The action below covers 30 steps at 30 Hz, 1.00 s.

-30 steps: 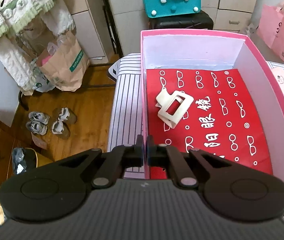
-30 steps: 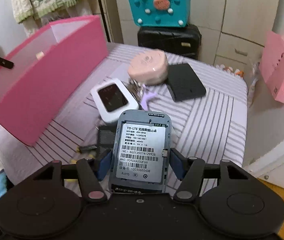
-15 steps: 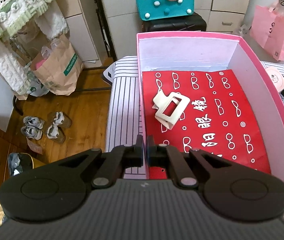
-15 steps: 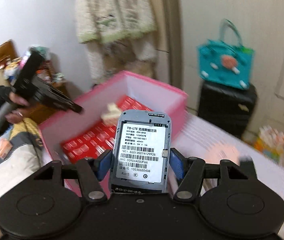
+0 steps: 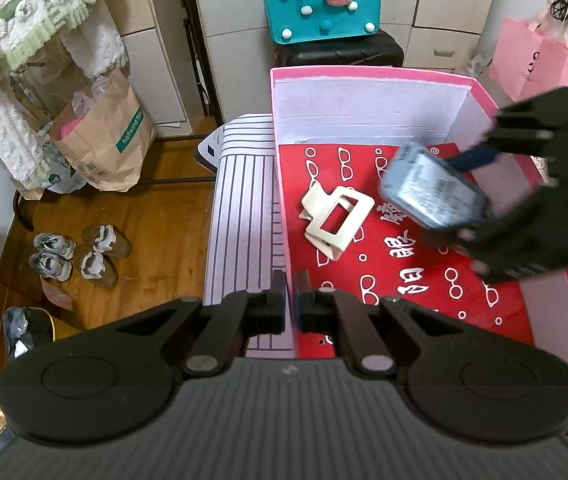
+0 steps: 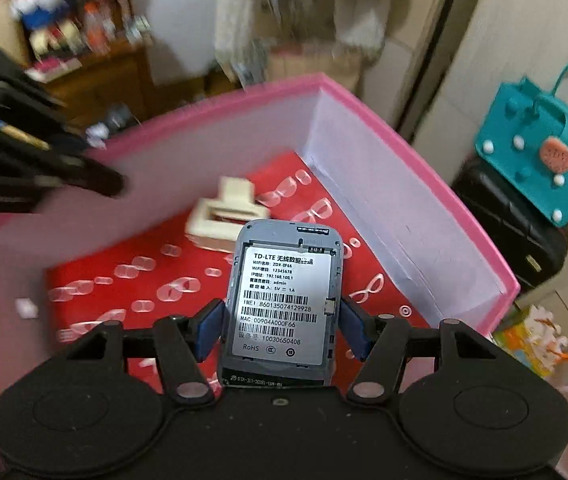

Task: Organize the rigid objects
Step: 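Lower the grey battery pack into the box beside the clip, release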

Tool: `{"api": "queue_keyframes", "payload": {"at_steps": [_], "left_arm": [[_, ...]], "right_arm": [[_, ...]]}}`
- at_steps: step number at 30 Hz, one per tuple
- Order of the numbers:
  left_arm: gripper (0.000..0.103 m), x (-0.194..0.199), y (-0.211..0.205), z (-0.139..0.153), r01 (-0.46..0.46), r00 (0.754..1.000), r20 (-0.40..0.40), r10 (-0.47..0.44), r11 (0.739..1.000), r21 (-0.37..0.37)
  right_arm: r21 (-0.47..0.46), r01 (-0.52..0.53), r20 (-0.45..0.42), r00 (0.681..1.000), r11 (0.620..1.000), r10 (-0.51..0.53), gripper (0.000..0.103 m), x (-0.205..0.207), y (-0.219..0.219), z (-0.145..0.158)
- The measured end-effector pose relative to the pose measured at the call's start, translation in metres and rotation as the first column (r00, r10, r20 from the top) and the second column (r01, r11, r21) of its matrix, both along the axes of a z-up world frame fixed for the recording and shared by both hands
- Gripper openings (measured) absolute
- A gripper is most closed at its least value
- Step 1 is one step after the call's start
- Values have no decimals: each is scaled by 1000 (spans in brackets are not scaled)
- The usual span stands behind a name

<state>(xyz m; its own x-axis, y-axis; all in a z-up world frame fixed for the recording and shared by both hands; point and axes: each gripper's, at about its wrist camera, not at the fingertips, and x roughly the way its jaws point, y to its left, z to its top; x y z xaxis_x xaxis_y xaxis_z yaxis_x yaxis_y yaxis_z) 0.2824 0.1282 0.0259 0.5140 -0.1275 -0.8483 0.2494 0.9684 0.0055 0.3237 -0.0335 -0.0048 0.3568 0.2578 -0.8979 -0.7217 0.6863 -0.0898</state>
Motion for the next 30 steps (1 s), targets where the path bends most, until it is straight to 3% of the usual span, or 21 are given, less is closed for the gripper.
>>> {"api": "queue_keyframes", "payload": {"at_steps": [4, 12, 17, 21, 23, 27, 30], "left_arm": [[4, 1, 4, 0, -9, 1000, -10, 9, 1000, -25], [5, 0, 5, 0, 1, 1000, -8, -2, 1000, -30], [5, -1, 6, -1, 14, 1000, 7, -14, 999, -32], [5, -4, 6, 0, 21, 1000, 14, -21, 999, -29], [5, -6, 4, 3, 31, 999, 29, -30, 999, -22], [5, -9, 3, 6, 48, 998, 43, -47, 999, -9], [5, -9, 3, 7, 37, 999, 37, -36, 999, -15]], "right_arm": [[-44, 65, -91, 993, 997, -69, 67, 25, 10, -13], [-36, 92, -167, 981, 995, -97, 70, 39, 20, -20], [119, 148, -146, 981, 982, -130, 71, 25, -20, 22], [270, 173, -130, 981, 947, -142, 71, -6, -66, 65], [304, 189, -110, 981, 934, -162, 71, -27, -85, 77], [343, 230, -60, 973, 911, -223, 71, -68, -125, 85], [380, 253, -34, 965, 889, -260, 71, -91, -152, 74]]}}
